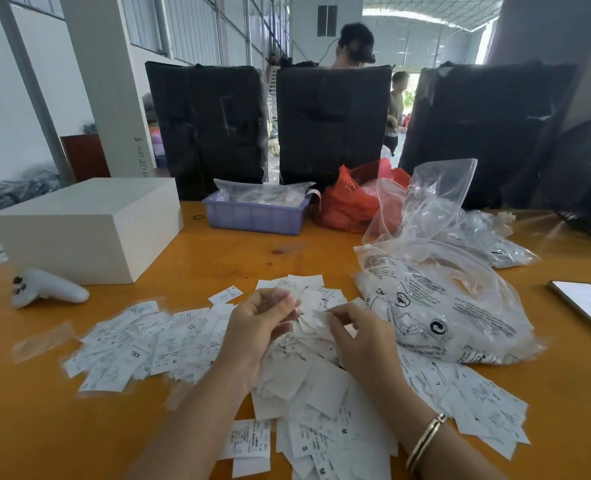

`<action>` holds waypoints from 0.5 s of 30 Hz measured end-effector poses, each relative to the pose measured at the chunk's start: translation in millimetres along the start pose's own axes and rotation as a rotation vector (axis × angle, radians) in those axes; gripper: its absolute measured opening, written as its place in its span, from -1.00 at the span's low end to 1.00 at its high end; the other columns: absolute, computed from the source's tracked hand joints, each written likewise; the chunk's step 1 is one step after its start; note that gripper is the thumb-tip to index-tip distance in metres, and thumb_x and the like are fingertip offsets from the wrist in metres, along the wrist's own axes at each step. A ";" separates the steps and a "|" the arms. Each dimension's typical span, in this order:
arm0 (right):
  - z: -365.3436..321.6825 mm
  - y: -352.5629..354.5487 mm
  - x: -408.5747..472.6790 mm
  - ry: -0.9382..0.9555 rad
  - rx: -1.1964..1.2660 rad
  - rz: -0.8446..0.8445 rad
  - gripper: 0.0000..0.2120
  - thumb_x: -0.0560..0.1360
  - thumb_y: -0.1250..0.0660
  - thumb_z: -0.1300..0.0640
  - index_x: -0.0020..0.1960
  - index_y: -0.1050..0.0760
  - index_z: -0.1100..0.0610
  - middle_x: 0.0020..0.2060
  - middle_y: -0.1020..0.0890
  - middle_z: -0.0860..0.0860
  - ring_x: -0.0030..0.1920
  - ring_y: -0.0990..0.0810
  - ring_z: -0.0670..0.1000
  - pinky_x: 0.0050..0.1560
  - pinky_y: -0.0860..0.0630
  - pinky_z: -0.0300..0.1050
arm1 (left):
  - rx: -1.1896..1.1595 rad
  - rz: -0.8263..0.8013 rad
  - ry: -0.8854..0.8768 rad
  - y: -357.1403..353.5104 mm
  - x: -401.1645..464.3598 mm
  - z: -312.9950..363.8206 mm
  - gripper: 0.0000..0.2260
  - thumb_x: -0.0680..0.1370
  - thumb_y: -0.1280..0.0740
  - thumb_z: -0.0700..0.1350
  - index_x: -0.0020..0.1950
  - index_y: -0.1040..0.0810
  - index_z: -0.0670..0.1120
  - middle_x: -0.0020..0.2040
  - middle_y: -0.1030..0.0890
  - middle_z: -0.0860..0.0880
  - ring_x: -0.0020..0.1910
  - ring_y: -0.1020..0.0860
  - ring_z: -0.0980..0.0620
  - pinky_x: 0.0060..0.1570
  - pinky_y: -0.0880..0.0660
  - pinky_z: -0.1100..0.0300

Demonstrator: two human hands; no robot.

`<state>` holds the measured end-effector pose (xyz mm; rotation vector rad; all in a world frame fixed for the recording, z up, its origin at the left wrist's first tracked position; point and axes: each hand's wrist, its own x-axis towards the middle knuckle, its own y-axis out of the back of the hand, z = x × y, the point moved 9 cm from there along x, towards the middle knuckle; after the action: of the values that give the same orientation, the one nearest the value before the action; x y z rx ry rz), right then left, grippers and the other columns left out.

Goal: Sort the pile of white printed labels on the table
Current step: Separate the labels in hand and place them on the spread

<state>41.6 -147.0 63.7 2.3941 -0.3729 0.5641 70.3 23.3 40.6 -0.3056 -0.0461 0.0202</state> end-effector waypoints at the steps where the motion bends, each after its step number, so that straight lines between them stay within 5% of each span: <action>1: 4.0 0.5 0.2 -0.048 0.084 -0.003 -0.94 0.49 -0.37 0.08 -0.15 -0.59 -0.01 -0.26 -0.63 -0.19 -0.21 -0.55 -0.22 -0.18 -0.46 -0.32 | 0.004 -0.010 -0.008 -1.0 -0.1 0.7 -0.88 0.43 -0.45 -0.19 -0.05 -0.61 -0.08 -0.15 -0.71 -0.05 -0.18 -0.67 0.07 -0.28 -0.54 0.31; 5: 23.1 -2.5 -2.5 -0.264 0.424 -0.025 -0.93 0.45 -0.41 0.11 -0.20 -0.58 0.05 -0.37 -0.62 -0.13 -0.38 -0.49 -0.20 -0.33 -0.43 -0.33 | -0.003 -0.041 -0.007 -4.4 0.8 -1.6 -0.84 0.45 -0.43 -0.25 -0.04 -0.62 -0.03 -0.14 -0.70 0.00 -0.17 -0.66 0.10 -0.21 -0.52 0.26; 11: 35.1 -0.3 -4.9 -0.462 1.164 0.087 -0.95 0.54 -0.28 0.28 -0.05 -0.46 0.15 -0.36 -0.64 0.06 -0.24 -0.68 0.05 -0.30 -0.57 -0.24 | 0.004 -0.104 -0.010 -10.7 -0.7 -3.6 -0.80 0.45 -0.42 -0.28 -0.01 -0.64 -0.03 -0.10 -0.71 -0.03 -0.14 -0.67 0.10 -0.22 -0.55 0.32; 15: 33.0 -5.1 -4.9 -0.484 1.340 0.060 -0.80 0.51 -0.24 0.41 0.06 -0.50 0.20 -0.32 -0.62 0.11 -0.18 -0.69 0.09 -0.27 -0.59 -0.22 | 0.025 -0.125 -0.015 -14.9 -2.5 -5.3 -0.77 0.46 -0.41 -0.30 -0.02 -0.65 0.01 -0.06 -0.71 -0.03 -0.07 -0.67 0.07 -0.22 -0.54 0.33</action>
<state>49.2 -163.9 35.6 3.8482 -0.2967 0.2315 68.3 7.5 40.0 -0.2770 -0.0793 -0.1010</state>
